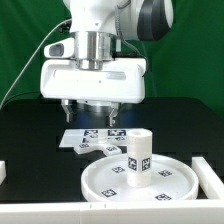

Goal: Assemble round table

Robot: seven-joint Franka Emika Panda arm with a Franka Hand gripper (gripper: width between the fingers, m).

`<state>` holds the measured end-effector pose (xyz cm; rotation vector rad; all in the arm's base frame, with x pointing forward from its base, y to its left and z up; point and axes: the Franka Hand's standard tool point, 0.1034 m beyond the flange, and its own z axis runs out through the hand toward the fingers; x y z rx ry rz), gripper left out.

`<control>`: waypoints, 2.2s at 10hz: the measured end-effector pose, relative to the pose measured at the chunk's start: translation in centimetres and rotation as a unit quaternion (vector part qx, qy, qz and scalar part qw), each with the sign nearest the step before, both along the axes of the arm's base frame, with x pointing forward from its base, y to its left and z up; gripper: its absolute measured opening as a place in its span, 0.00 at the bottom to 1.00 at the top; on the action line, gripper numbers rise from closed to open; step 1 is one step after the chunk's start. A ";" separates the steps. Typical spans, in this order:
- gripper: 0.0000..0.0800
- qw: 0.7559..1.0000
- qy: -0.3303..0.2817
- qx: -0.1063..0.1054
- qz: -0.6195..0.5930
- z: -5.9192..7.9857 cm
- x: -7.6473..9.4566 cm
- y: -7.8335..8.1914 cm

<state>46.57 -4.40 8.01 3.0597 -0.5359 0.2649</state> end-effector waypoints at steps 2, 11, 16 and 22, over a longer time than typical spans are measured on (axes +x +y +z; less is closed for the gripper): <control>0.81 0.997 0.063 0.043 -0.013 -0.7 -1.5 -0.2; 0.81 0.892 0.398 0.206 -0.062 -1.3 -3.9 -0.7; 0.81 0.845 0.481 0.225 -0.062 -2.0 -4.4 -0.9; 0.81 0.845 0.484 0.228 0.021 -3.2 -4.8 1.3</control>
Offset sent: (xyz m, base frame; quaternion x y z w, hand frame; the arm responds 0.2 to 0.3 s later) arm -0.0064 0.0105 -0.0011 0.0814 -0.3715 0.0362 0.9241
